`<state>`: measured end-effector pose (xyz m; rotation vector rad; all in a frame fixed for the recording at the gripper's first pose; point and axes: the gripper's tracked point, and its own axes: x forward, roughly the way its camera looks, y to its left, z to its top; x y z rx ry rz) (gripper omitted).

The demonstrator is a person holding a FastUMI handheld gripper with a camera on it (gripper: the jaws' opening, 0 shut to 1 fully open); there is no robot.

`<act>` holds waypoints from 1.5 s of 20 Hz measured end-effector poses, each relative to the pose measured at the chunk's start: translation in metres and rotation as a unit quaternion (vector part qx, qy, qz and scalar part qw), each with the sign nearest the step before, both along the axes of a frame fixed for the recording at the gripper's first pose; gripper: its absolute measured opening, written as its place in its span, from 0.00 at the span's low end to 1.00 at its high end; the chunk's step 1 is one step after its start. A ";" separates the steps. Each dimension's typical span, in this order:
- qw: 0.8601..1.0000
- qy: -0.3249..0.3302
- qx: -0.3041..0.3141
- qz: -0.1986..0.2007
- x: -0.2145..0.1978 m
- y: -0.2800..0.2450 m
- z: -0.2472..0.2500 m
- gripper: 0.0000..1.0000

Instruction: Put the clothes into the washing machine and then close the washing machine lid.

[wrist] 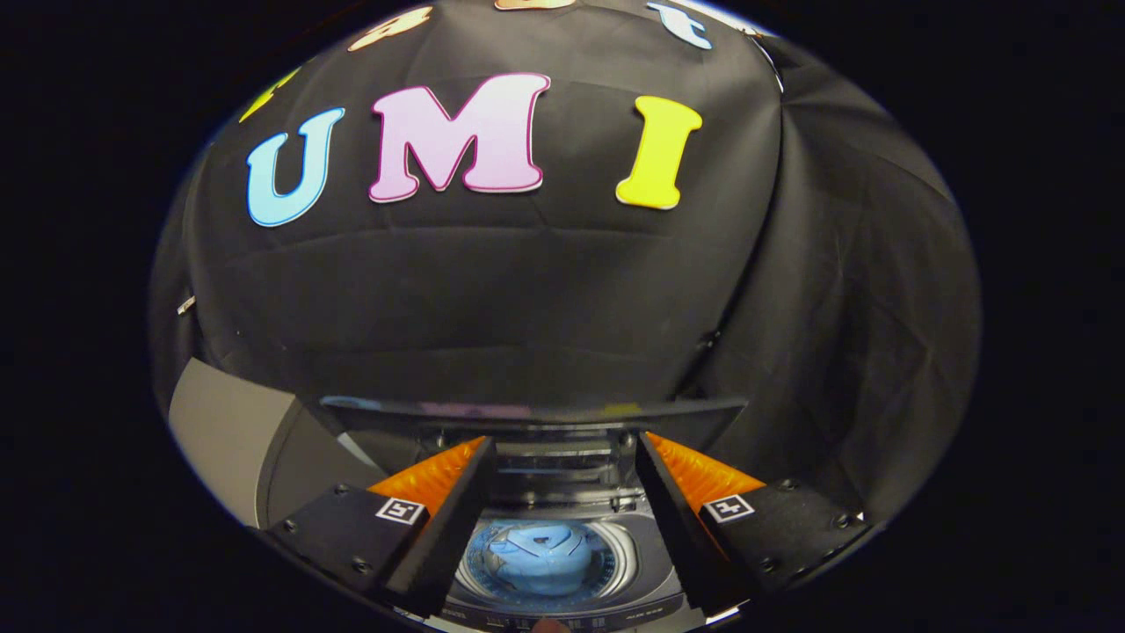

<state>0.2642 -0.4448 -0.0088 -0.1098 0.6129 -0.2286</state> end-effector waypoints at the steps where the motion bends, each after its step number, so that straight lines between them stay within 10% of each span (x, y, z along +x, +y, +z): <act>1: 1.000 -0.007 -0.001 0.001 0.008 0.001 0.008 0.99; 13: 0.998 0.056 0.021 -0.001 0.069 0.001 -0.044 0.99; 30: 1.000 0.018 0.019 -0.011 0.033 0.000 -0.040 1.00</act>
